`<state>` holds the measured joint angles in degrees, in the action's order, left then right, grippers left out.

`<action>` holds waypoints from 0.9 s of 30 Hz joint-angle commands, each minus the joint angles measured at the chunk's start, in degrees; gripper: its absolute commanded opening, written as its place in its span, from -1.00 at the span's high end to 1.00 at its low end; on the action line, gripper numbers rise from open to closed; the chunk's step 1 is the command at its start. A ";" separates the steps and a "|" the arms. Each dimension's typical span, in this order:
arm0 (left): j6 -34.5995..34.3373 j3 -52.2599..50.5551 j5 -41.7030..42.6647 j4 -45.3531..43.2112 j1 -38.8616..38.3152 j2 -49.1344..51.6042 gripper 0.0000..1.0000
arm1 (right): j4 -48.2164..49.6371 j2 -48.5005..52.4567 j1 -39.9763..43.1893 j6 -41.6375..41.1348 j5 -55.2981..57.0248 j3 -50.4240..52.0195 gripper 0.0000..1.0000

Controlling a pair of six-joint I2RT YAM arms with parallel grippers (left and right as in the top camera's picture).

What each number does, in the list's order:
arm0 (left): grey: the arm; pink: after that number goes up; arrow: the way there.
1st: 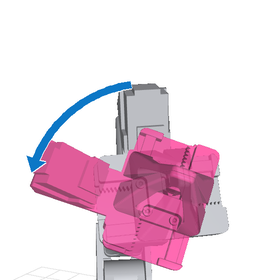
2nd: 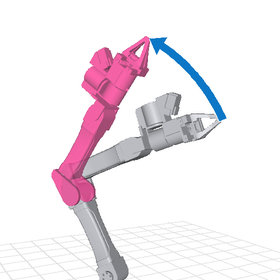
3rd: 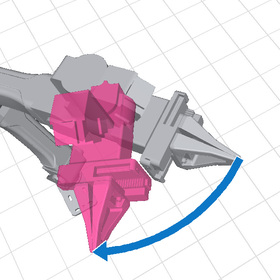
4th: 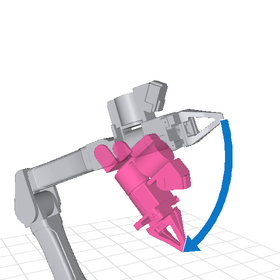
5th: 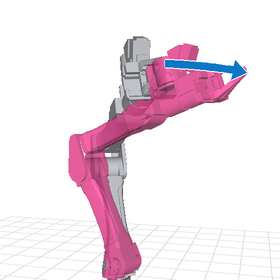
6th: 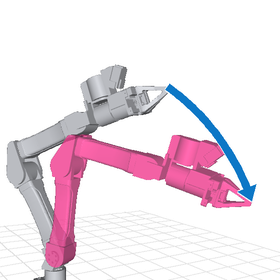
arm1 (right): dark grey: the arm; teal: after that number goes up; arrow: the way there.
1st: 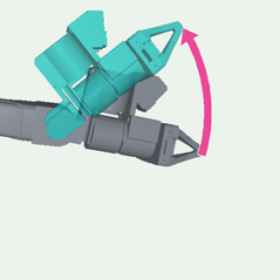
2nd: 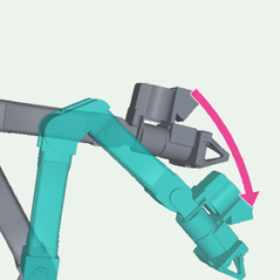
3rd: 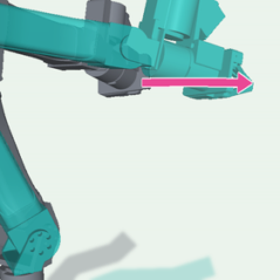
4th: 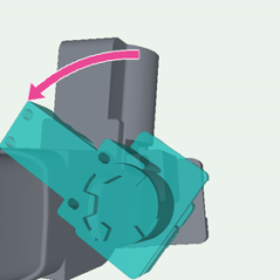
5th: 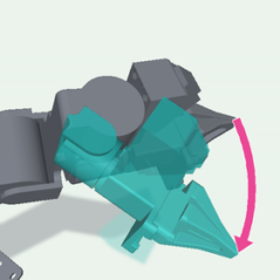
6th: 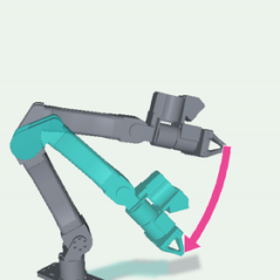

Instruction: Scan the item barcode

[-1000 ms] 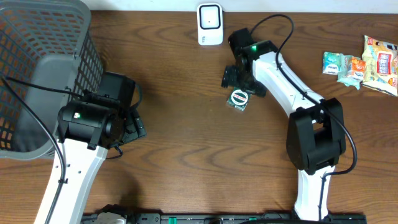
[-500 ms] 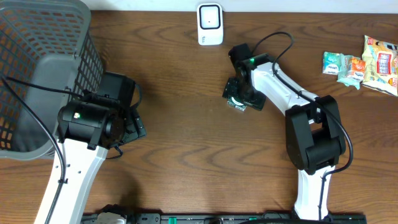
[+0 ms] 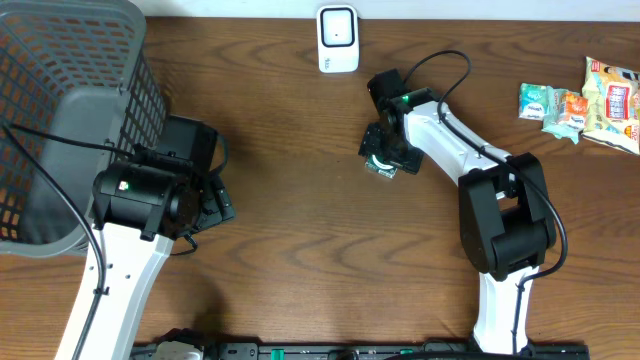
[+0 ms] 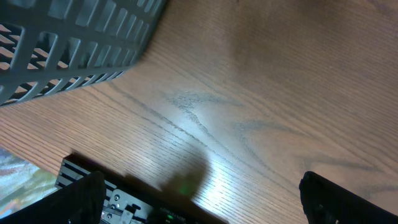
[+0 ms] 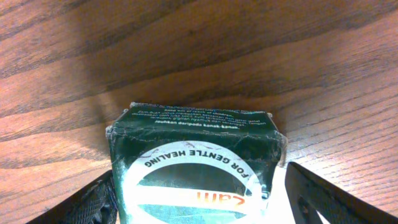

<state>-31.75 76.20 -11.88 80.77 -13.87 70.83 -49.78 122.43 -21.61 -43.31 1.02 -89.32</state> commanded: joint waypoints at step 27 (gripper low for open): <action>-0.72 0.02 0.31 0.15 0.28 -0.11 -0.96 | 0.33 0.72 0.20 0.79 1.68 1.07 -0.38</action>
<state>-31.75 76.20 -11.88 80.77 -13.87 70.83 -49.52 122.43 -21.61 -42.94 1.23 -88.79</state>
